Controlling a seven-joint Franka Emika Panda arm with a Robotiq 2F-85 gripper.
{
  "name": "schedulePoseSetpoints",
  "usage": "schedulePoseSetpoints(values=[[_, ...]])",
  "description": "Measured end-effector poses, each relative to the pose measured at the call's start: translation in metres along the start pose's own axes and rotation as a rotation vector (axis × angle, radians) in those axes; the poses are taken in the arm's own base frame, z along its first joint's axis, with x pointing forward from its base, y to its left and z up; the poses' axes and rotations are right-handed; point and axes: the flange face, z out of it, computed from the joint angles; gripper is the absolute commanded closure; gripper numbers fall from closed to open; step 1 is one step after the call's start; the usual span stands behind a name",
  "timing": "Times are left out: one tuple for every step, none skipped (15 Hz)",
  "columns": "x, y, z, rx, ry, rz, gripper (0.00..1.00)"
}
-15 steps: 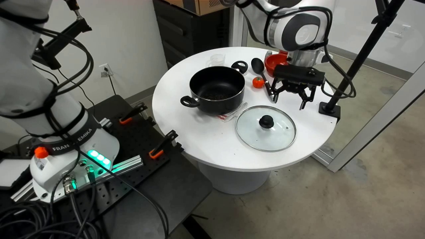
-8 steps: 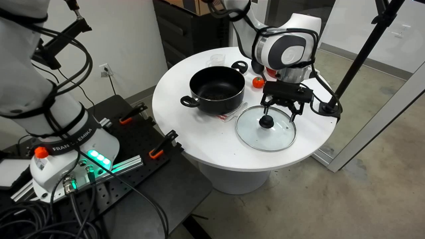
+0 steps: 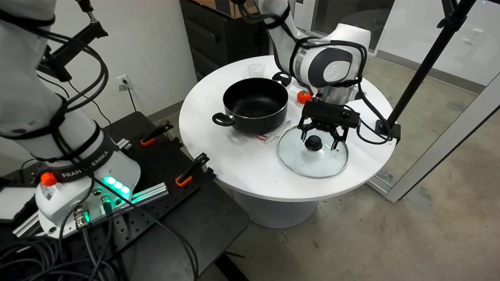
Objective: Pick up the lid and place it on the pot
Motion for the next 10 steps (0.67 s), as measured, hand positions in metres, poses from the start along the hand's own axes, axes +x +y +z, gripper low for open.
schedulePoseSetpoints(values=[[-0.001, -0.002, 0.003, 0.002, -0.003, -0.01, 0.0], [-0.002, -0.005, 0.005, 0.003, -0.005, -0.021, 0.0], [-0.002, -0.007, 0.007, 0.001, -0.005, -0.032, 0.0], [-0.002, -0.01, 0.009, -0.004, -0.003, -0.042, 0.0], [-0.001, -0.012, 0.01, -0.01, 0.001, -0.051, 0.0], [0.0, -0.014, 0.011, -0.017, 0.007, -0.059, 0.0], [0.0, -0.017, 0.012, -0.022, 0.013, -0.066, 0.0], [0.001, -0.018, 0.013, -0.027, 0.019, -0.071, 0.25], [0.001, -0.02, 0.013, -0.031, 0.024, -0.075, 0.26], [0.002, -0.021, 0.014, -0.034, 0.029, -0.076, 0.33]])
